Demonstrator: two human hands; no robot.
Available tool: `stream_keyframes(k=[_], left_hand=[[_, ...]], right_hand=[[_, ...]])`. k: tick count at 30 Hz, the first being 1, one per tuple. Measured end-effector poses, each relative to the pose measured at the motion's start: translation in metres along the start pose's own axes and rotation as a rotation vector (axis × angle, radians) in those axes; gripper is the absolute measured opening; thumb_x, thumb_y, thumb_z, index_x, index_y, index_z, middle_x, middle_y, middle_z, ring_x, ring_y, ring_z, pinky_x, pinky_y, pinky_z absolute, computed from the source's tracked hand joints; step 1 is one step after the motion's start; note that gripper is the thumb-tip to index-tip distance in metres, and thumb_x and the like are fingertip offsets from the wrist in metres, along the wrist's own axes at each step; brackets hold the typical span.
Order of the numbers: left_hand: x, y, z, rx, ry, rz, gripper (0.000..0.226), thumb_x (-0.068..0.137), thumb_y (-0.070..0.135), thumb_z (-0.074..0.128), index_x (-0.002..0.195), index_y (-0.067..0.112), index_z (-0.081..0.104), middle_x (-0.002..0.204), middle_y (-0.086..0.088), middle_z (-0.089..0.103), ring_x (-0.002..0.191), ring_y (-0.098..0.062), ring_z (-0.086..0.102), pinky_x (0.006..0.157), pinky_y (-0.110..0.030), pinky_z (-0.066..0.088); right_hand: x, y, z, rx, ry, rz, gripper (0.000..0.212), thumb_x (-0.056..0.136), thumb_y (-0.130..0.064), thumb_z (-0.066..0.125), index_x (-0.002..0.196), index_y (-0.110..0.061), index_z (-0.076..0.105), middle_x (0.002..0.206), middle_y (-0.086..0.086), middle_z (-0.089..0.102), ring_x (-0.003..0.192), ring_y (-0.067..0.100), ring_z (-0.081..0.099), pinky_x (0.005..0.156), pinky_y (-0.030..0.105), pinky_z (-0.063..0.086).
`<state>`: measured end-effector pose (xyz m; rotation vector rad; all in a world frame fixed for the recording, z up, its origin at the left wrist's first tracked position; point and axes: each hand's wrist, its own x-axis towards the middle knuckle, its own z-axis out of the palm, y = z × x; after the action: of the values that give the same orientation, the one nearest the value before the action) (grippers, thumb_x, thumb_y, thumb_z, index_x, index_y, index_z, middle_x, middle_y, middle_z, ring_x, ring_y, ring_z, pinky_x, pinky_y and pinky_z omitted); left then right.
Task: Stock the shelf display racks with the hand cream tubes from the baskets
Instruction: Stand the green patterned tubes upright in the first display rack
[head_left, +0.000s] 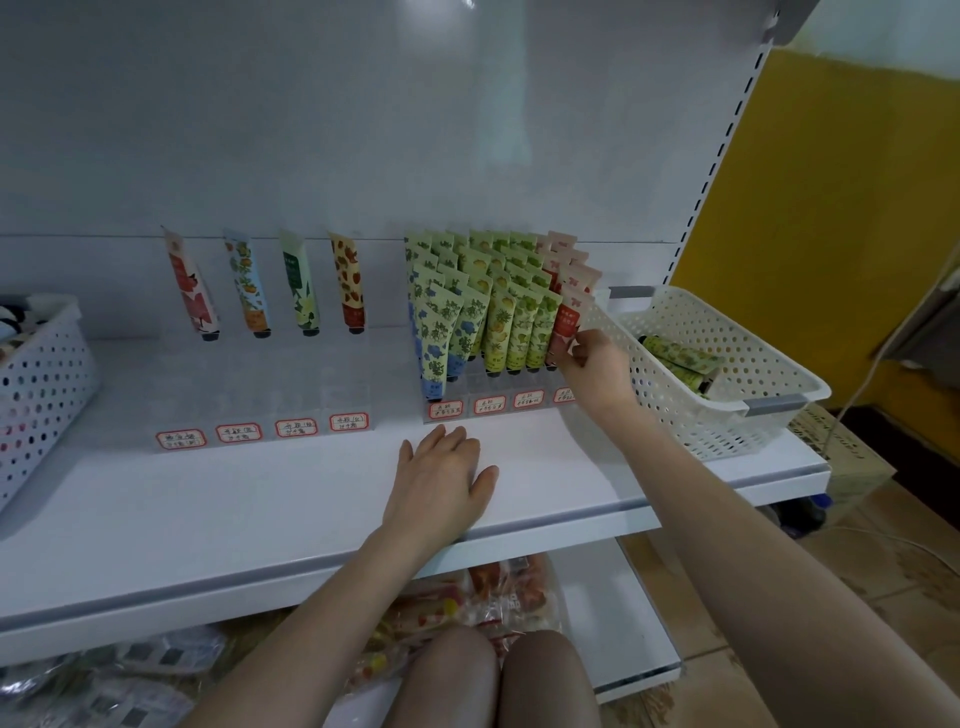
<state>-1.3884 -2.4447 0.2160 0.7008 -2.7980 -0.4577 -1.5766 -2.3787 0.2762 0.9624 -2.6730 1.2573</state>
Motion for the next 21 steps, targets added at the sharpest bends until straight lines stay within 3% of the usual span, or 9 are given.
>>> stream_keyframes(k=[2, 3, 5, 7, 9, 14, 17, 21], left_hand=[[-0.002, 0.001, -0.002, -0.038, 0.050, 0.048, 0.031, 0.094, 0.033, 0.039, 0.091, 0.010, 0.058, 0.097, -0.002, 0.058, 0.101, -0.024, 0.052, 0.088, -0.040, 0.041], [-0.003, 0.002, -0.003, -0.052, 0.076, 0.061, 0.033, 0.092, 0.033, 0.038, 0.082, 0.009, 0.058, 0.085, -0.003, 0.056, 0.089, -0.025, 0.054, 0.079, -0.039, 0.044], [-0.003, 0.004, -0.010, -0.072, 0.126, 0.073, 0.041, 0.087, 0.035, 0.036, 0.076, 0.006, 0.062, 0.077, -0.006, 0.061, 0.079, -0.028, 0.059, 0.069, -0.037, 0.049], [-0.003, 0.013, -0.023, -0.074, 0.172, 0.125, 0.038, 0.091, 0.031, 0.043, 0.095, 0.003, 0.069, 0.096, -0.011, 0.067, 0.091, -0.031, 0.061, 0.076, -0.035, 0.049], [0.000, 0.026, -0.037, -0.131, 0.171, 0.127, 0.034, 0.095, 0.029, 0.048, 0.114, 0.005, 0.064, 0.114, -0.010, 0.063, 0.105, -0.029, 0.056, 0.085, -0.035, 0.046], [0.023, 0.066, -0.060, -0.183, 0.194, 0.224, 0.030, 0.095, 0.030, 0.048, 0.103, 0.005, 0.063, 0.098, -0.007, 0.060, 0.095, -0.027, 0.056, 0.074, -0.036, 0.044], [0.040, 0.090, -0.065, -0.167, 0.174, 0.274, 0.032, 0.094, 0.028, 0.050, 0.109, 0.002, 0.062, 0.108, -0.012, 0.061, 0.100, -0.027, 0.056, 0.081, -0.038, 0.045], [0.056, 0.121, -0.065, -0.150, 0.128, 0.336, 0.035, 0.095, 0.028, 0.049, 0.118, 0.004, 0.059, 0.114, -0.014, 0.061, 0.106, -0.027, 0.055, 0.085, -0.037, 0.046]], right_hand=[[-0.006, -0.002, -0.005, -0.071, -0.005, -0.021, 0.018, 0.093, -0.014, 0.051, 0.079, -0.003, 0.054, 0.070, 0.004, 0.052, 0.062, 0.020, 0.047, 0.064, 0.027, 0.033], [-0.009, -0.003, -0.008, -0.103, -0.025, -0.032, 0.016, 0.092, -0.012, 0.052, 0.080, -0.003, 0.058, 0.074, 0.006, 0.057, 0.065, 0.021, 0.051, 0.066, 0.026, 0.033], [-0.016, -0.006, -0.015, -0.137, -0.058, -0.068, 0.022, 0.092, -0.010, 0.052, 0.106, 0.004, 0.062, 0.107, 0.017, 0.064, 0.095, 0.030, 0.059, 0.074, 0.026, 0.038], [-0.024, -0.010, -0.027, -0.132, -0.065, -0.087, 0.031, 0.093, -0.011, 0.052, 0.120, 0.004, 0.057, 0.123, 0.018, 0.059, 0.111, 0.029, 0.055, 0.084, 0.026, 0.040], [-0.028, -0.015, -0.041, -0.096, -0.044, -0.113, 0.032, 0.093, -0.010, 0.052, 0.122, 0.004, 0.055, 0.124, 0.018, 0.059, 0.112, 0.029, 0.056, 0.089, 0.027, 0.041], [-0.024, -0.020, -0.091, -0.049, 0.106, -0.132, 0.030, 0.093, -0.011, 0.052, 0.119, 0.003, 0.057, 0.117, 0.017, 0.062, 0.107, 0.027, 0.059, 0.088, 0.026, 0.043], [-0.014, 0.000, -0.120, -0.089, 0.176, -0.066, 0.030, 0.093, -0.013, 0.052, 0.120, 0.000, 0.057, 0.116, 0.015, 0.063, 0.107, 0.026, 0.058, 0.088, 0.028, 0.044], [-0.005, 0.039, -0.147, -0.172, 0.146, 0.068, 0.032, 0.094, -0.014, 0.051, 0.123, 0.000, 0.054, 0.120, 0.017, 0.060, 0.109, 0.029, 0.056, 0.083, 0.030, 0.044]])
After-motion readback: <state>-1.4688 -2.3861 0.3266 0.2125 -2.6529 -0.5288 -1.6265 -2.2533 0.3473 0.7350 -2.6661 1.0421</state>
